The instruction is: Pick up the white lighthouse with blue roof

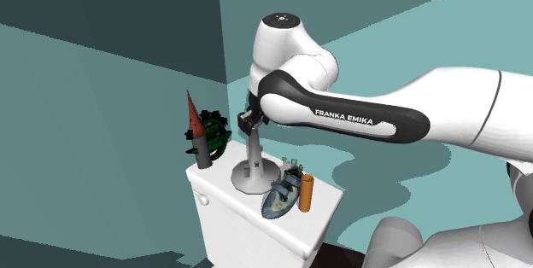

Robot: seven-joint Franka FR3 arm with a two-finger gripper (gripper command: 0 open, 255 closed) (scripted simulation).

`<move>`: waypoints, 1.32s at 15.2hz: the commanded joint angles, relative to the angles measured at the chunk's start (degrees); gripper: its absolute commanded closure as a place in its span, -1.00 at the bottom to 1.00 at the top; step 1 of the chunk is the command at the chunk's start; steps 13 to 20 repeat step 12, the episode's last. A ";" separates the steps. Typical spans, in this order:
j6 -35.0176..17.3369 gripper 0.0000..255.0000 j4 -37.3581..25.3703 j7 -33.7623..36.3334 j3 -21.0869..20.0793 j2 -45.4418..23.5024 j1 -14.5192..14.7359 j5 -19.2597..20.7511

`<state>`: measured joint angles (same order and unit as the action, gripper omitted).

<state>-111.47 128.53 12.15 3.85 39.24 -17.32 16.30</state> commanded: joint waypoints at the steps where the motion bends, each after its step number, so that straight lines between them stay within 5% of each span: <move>1: 1.48 1.00 -1.98 -0.29 -0.14 -0.43 0.06 -0.21; 10: 7.67 1.00 -10.80 -1.72 -0.50 -2.92 0.20 -0.93; 20: 7.77 1.00 -10.95 -1.75 -0.51 -2.97 0.20 -0.94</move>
